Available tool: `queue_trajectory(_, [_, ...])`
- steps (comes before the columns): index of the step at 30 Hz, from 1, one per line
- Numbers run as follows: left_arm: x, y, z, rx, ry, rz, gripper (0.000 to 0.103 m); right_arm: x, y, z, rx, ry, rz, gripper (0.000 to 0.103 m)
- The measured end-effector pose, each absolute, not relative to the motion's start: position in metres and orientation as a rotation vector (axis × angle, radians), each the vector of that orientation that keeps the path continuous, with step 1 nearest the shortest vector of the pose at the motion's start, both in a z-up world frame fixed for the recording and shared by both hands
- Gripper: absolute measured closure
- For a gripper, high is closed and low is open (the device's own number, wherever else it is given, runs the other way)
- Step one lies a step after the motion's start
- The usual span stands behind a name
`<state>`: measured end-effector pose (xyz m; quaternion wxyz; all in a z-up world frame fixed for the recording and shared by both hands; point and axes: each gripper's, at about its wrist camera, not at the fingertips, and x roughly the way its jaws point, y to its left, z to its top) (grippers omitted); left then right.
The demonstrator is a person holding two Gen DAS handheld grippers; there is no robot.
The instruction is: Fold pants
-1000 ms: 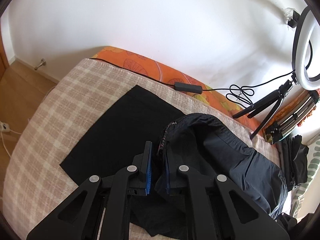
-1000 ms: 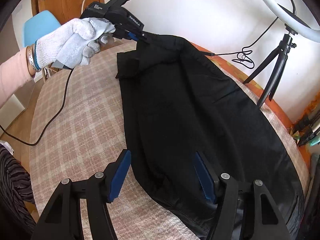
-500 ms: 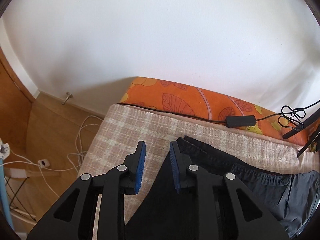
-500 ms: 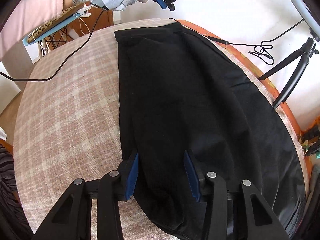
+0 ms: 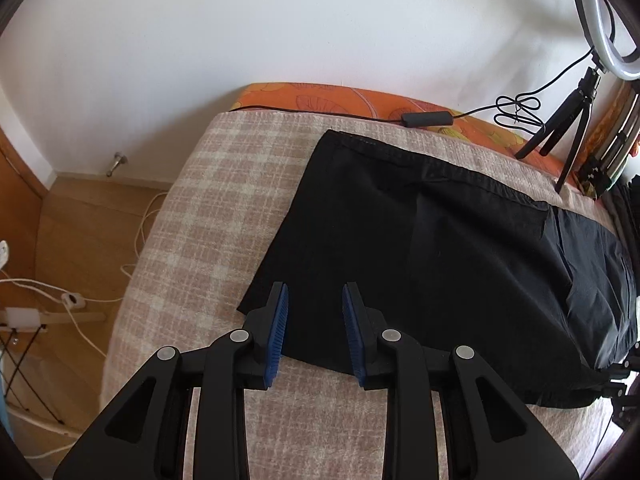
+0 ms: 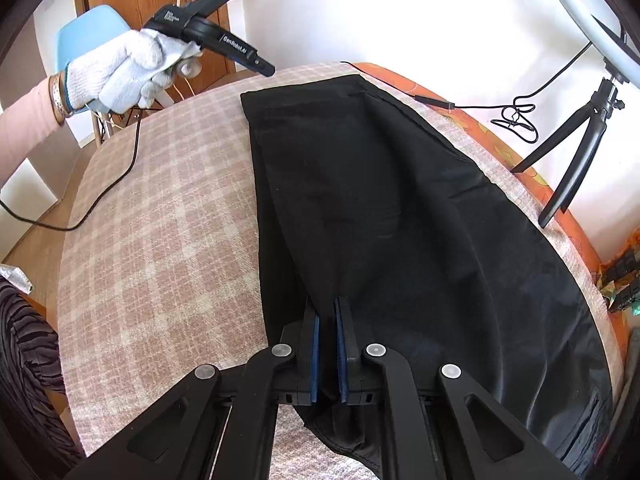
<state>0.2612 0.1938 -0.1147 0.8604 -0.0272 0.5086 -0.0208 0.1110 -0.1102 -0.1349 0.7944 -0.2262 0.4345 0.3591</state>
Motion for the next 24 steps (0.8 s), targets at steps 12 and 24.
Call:
queue_trajectory(12, [0.216, 0.072, -0.107, 0.000, 1.051, -0.329, 0.077, 0.073, -0.194, -0.092, -0.208, 0.893, 0.552, 0.063])
queue_trajectory(24, [0.154, -0.094, -0.127, 0.149, 1.088, -0.730, 0.063, 0.031, -0.380, -0.129, 0.372, 0.922, -0.065, 0.030])
